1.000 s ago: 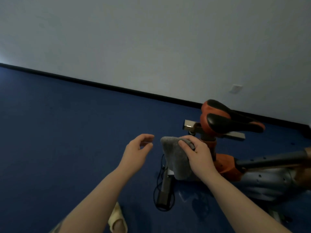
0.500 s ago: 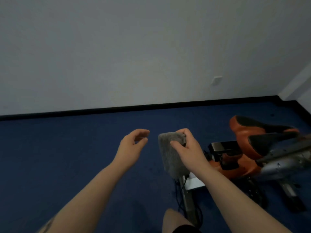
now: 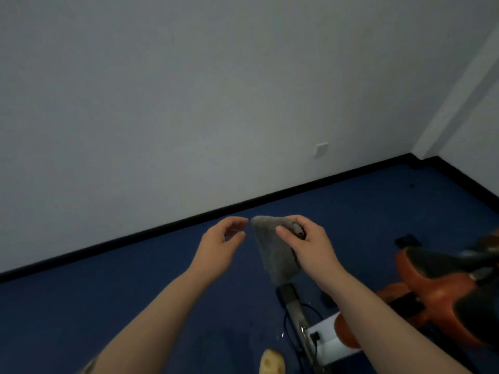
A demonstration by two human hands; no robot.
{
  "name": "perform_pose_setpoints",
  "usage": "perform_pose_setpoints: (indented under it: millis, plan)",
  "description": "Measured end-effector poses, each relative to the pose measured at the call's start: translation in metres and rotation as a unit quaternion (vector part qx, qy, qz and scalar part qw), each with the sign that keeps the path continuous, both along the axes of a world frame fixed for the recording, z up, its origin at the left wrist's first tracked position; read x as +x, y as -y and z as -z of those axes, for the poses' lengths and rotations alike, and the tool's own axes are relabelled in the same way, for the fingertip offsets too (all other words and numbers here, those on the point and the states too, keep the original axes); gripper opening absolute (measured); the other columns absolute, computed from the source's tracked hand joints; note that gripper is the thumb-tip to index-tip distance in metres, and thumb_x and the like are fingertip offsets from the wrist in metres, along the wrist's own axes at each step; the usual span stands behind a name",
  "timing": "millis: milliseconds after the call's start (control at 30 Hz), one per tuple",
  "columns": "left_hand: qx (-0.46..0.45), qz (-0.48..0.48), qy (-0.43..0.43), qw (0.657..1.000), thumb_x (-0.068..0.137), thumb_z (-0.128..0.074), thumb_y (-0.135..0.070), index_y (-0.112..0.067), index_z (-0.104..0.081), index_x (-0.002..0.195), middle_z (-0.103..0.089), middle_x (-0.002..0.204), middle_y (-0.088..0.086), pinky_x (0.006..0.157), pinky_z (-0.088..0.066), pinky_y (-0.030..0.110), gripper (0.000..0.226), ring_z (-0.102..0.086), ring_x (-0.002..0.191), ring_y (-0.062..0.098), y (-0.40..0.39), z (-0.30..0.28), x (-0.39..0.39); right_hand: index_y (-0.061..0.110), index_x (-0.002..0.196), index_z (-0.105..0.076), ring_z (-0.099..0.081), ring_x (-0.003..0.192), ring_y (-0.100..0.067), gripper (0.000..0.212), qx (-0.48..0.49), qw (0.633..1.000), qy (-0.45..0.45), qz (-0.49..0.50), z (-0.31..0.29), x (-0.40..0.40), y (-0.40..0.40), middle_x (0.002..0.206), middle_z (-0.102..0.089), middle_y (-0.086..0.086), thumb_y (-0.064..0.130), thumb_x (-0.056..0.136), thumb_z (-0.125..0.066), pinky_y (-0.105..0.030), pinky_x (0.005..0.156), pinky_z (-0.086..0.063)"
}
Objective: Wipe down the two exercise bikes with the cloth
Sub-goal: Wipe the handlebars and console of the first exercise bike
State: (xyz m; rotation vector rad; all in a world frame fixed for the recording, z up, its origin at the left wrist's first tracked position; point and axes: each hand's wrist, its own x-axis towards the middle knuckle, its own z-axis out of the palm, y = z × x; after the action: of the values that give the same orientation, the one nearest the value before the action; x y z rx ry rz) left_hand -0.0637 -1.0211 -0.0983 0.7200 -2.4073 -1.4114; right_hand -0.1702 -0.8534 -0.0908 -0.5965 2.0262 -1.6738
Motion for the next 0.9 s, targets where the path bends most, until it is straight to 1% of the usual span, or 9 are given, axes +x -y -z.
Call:
perform_pose_setpoints:
  millis: [100,167,233,300,367,533,633,800,900]
  plan:
    - [0.006,0.015,-0.034,0.999,0.092,-0.059,-0.005,-0.024,-0.064,0.108,-0.068,0.108,-0.006,0.094,-0.048,0.024,0.026,-0.062,0.102,0.006,0.027,-0.007,-0.048,0.018,0.091,-0.069,-0.066,0.084,-0.008,0.003,0.005,1.000,-0.014,0.012,-0.006,-0.035,0.022,0.086,-0.070,0.005,0.020,0.090,-0.068,-0.031,0.074,-0.053]
    - [0.024,0.023,-0.048,0.998,0.093,-0.058,-0.004,-0.020,-0.064,0.110,-0.067,0.109,-0.005,0.092,-0.047,0.018,0.024,-0.061,0.103,0.007,0.039,-0.013,-0.076,0.017,0.094,-0.069,-0.067,0.086,-0.011,0.006,0.002,0.999,-0.008,0.037,-0.011,-0.056,0.032,0.088,-0.071,0.004,0.020,0.090,-0.068,-0.035,0.076,-0.054]
    - [0.038,0.044,-0.055,0.997,0.094,-0.057,-0.005,-0.018,-0.064,0.112,-0.067,0.110,-0.006,0.086,-0.045,0.008,0.023,-0.060,0.102,0.004,0.049,-0.015,-0.102,0.018,0.095,-0.069,-0.067,0.087,-0.009,0.007,-0.008,0.998,-0.006,0.063,-0.017,-0.076,0.042,0.089,-0.071,0.006,0.021,0.089,-0.070,-0.033,0.075,-0.055]
    - [0.045,0.064,-0.061,0.995,0.094,-0.057,-0.005,-0.017,-0.065,0.113,-0.067,0.109,-0.006,0.082,-0.044,0.005,0.023,-0.060,0.100,0.002,0.061,-0.015,-0.128,0.020,0.095,-0.069,-0.067,0.085,-0.006,0.008,-0.009,0.996,-0.014,0.084,-0.020,-0.095,0.051,0.089,-0.071,0.008,0.021,0.088,-0.071,-0.027,0.072,-0.055]
    - [0.051,0.083,-0.061,0.993,0.094,-0.057,-0.005,-0.014,-0.065,0.113,-0.067,0.109,-0.006,0.080,-0.043,0.004,0.023,-0.060,0.098,0.000,0.076,-0.013,-0.156,0.021,0.095,-0.070,-0.067,0.086,-0.006,0.008,-0.001,0.993,-0.016,0.114,-0.018,-0.114,0.061,0.089,-0.072,0.008,0.022,0.087,-0.071,-0.026,0.073,-0.055]
    - [0.051,0.177,-0.060,0.981,0.094,-0.057,-0.003,-0.013,-0.065,0.112,-0.067,0.106,-0.006,0.081,-0.044,0.006,0.023,-0.059,0.091,-0.006,0.119,-0.011,-0.234,0.022,0.093,-0.071,-0.068,0.088,-0.013,0.006,-0.011,0.978,-0.004,0.209,-0.012,-0.161,0.095,0.090,-0.072,0.005,0.023,0.087,-0.071,-0.034,0.077,-0.057]
    - [0.046,0.236,-0.055,0.969,0.094,-0.057,-0.003,-0.013,-0.065,0.113,-0.068,0.107,-0.007,0.082,-0.045,0.008,0.023,-0.060,0.093,-0.006,0.151,-0.016,-0.278,0.021,0.094,-0.072,-0.068,0.089,-0.013,0.008,-0.033,0.962,0.015,0.271,-0.012,-0.183,0.121,0.090,-0.072,0.005,0.024,0.092,-0.066,-0.028,0.075,-0.056]
    - [0.050,0.294,-0.051,0.953,0.093,-0.058,-0.005,-0.021,-0.065,0.109,-0.068,0.105,-0.010,0.086,-0.047,0.014,0.024,-0.062,0.095,-0.003,0.195,-0.017,-0.348,0.017,0.100,-0.072,-0.069,0.087,-0.011,0.015,-0.067,0.935,0.039,0.347,-0.018,-0.216,0.157,0.092,-0.073,0.002,0.025,0.096,-0.059,-0.020,0.070,-0.054]
    - [0.062,0.340,-0.046,0.937,0.092,-0.058,-0.002,-0.019,-0.065,0.108,-0.068,0.103,-0.009,0.083,-0.046,0.008,0.024,-0.061,0.091,-0.008,0.192,-0.013,-0.381,0.016,0.098,-0.071,-0.069,0.084,-0.008,0.016,-0.077,0.916,0.046,0.392,-0.020,-0.230,0.164,0.089,-0.074,0.004,0.024,0.097,-0.057,-0.019,0.068,-0.054]
